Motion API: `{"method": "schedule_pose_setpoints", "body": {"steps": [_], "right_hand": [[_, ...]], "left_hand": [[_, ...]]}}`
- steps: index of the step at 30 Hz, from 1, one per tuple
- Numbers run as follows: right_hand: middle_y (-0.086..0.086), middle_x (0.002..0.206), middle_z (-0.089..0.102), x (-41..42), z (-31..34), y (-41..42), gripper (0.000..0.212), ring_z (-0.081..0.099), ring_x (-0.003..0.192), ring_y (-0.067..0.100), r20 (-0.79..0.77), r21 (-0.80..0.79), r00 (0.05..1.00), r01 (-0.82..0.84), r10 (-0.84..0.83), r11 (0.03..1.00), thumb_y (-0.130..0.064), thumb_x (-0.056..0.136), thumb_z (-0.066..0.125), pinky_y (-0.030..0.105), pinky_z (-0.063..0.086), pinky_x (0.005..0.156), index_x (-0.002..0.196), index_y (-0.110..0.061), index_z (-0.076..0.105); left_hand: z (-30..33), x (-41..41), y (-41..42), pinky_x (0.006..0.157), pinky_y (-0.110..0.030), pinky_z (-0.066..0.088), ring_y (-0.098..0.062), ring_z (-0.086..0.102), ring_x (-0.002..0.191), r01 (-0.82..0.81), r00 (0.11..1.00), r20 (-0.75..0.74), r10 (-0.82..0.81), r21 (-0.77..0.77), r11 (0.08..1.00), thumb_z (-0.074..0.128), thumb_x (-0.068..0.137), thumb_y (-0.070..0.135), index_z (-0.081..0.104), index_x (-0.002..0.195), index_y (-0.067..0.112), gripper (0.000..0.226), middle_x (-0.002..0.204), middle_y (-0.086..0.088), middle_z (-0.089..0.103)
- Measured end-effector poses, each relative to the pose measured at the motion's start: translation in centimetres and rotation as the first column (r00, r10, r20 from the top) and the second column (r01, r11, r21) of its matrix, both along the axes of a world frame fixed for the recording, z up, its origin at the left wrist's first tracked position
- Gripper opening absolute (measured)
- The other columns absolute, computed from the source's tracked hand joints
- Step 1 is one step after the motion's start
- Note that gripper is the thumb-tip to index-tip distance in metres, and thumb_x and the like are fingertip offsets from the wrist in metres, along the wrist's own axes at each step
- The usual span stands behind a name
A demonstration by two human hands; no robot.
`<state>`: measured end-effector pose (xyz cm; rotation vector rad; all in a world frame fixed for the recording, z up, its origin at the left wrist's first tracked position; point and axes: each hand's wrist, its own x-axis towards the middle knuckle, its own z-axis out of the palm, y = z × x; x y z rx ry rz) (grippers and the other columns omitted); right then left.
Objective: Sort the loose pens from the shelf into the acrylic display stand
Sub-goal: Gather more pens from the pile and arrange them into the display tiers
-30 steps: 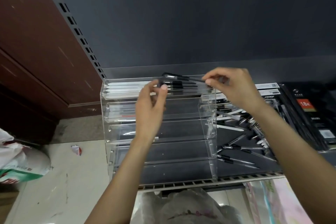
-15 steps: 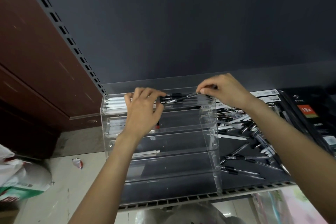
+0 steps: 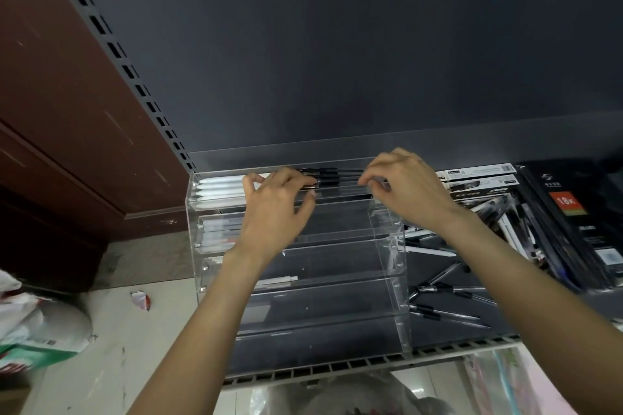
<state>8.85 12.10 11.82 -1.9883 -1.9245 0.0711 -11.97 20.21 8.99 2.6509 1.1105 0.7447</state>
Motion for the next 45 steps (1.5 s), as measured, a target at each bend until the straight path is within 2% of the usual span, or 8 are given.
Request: {"method": "schedule_pose_setpoints", "body": {"steps": [6, 9, 12, 16, 22, 31, 37, 45], "right_hand": [[-0.002, 0.109, 0.064, -0.8, -0.2, -4.1, 0.024, 0.055, 0.099, 0.020, -0.115, 0.248, 0.989, 0.122, -0.096, 0.961, -0.013, 0.086, 0.062, 0.035, 0.043, 0.091, 0.108, -0.018, 0.068], [0.000, 0.110, 0.063, -0.7, -0.6, -9.5, 0.027, 0.053, 0.103, 0.017, -0.236, 0.332, 0.937, 0.327, -0.257, 0.885, -0.012, 0.088, 0.056, 0.029, 0.040, 0.094, 0.112, -0.014, 0.067], [0.002, 0.107, 0.064, 0.8, -2.8, -15.6, 0.028, 0.053, 0.101, 0.018, -0.316, 0.237, 0.860, 0.481, -0.401, 0.844, -0.010, 0.087, 0.054, 0.023, 0.040, 0.087, 0.111, -0.013, 0.067], [0.005, 0.107, 0.065, 4.7, -7.5, -22.2, 0.027, 0.056, 0.092, 0.031, -0.209, 0.043, 0.801, 0.580, -0.561, 0.813, -0.008, 0.084, 0.058, 0.031, 0.040, 0.078, 0.109, -0.015, 0.067], [0.007, 0.115, 0.063, 10.5, -12.6, -26.0, 0.044, 0.057, 0.098, 0.033, -0.084, -0.156, 0.856, 0.494, -0.510, 0.855, -0.004, 0.073, 0.072, 0.037, 0.042, 0.087, 0.115, -0.016, 0.064], [0.005, 0.125, 0.048, 14.8, -13.2, -24.7, 0.046, 0.052, 0.112, 0.025, -0.055, -0.391, 0.964, 0.220, -0.261, 0.894, -0.024, 0.083, 0.068, 0.037, 0.056, 0.078, 0.127, -0.024, 0.054], [0.004, 0.124, 0.041, 15.9, -12.9, -23.1, 0.046, 0.055, 0.106, 0.021, -0.065, -0.439, 0.980, 0.141, -0.188, 0.888, -0.031, 0.091, 0.058, 0.032, 0.055, 0.078, 0.133, -0.021, 0.042], [0.003, 0.129, 0.040, 17.3, -13.9, -23.4, 0.053, 0.053, 0.110, 0.020, -0.083, -0.438, 0.967, 0.183, -0.242, 0.880, -0.029, 0.089, 0.061, 0.030, 0.054, 0.080, 0.136, -0.023, 0.038]], "left_hand": [[0.8, 0.9, -2.3, 0.087, -0.031, 0.030, -0.013, 0.055, 0.095, -0.026, 0.959, 0.283, 0.001, 0.085, 0.996, 0.049, 0.089, 0.027, 0.063, 0.110, 0.021, 0.025, 0.102, 0.003, 0.064], [1.6, 2.7, -6.3, 0.076, -0.027, 0.036, -0.009, 0.050, 0.082, 0.118, 0.805, 0.574, -0.151, 0.094, 0.988, 0.049, 0.088, 0.019, 0.054, 0.101, 0.019, 0.014, 0.086, 0.006, 0.057], [1.2, 5.3, -10.8, 0.067, -0.020, 0.039, -0.008, 0.049, 0.072, 0.357, 0.704, 0.647, -0.292, 0.032, 0.933, 0.050, 0.087, 0.015, 0.050, 0.097, 0.017, 0.010, 0.080, 0.005, 0.052], [-1.4, 9.3, -15.8, 0.068, -0.025, 0.049, -0.007, 0.054, 0.083, 0.538, 0.825, 0.354, -0.441, -0.253, 0.804, 0.051, 0.090, 0.023, 0.049, 0.114, 0.025, 0.024, 0.091, 0.006, 0.057], [-8.2, 14.6, -19.4, 0.110, -0.031, 0.023, -0.019, 0.023, 0.133, 0.234, 0.854, -0.338, -0.395, -0.429, 0.873, 0.057, 0.088, 0.041, 0.003, 0.150, 0.028, 0.084, 0.147, 0.002, 0.023], [-11.7, 16.1, -20.7, 0.113, -0.039, 0.025, -0.026, 0.026, 0.132, -0.107, 0.853, -0.511, -0.108, -0.374, 0.921, 0.072, 0.070, 0.044, 0.019, 0.149, 0.026, 0.096, 0.146, -0.004, 0.028], [-11.8, 17.6, -21.4, 0.101, -0.045, 0.040, -0.032, 0.048, 0.116, -0.138, 0.905, -0.424, 0.004, -0.286, 0.948, 0.074, 0.073, 0.041, 0.050, 0.132, 0.017, 0.068, 0.128, -0.008, 0.051], [-12.0, 22.8, -18.6, 0.109, -0.039, 0.032, -0.023, 0.034, 0.128, -0.116, 0.781, -0.600, -0.175, -0.414, 0.903, 0.065, 0.081, 0.051, 0.031, 0.142, 0.022, 0.076, 0.138, -0.003, 0.036]]}}
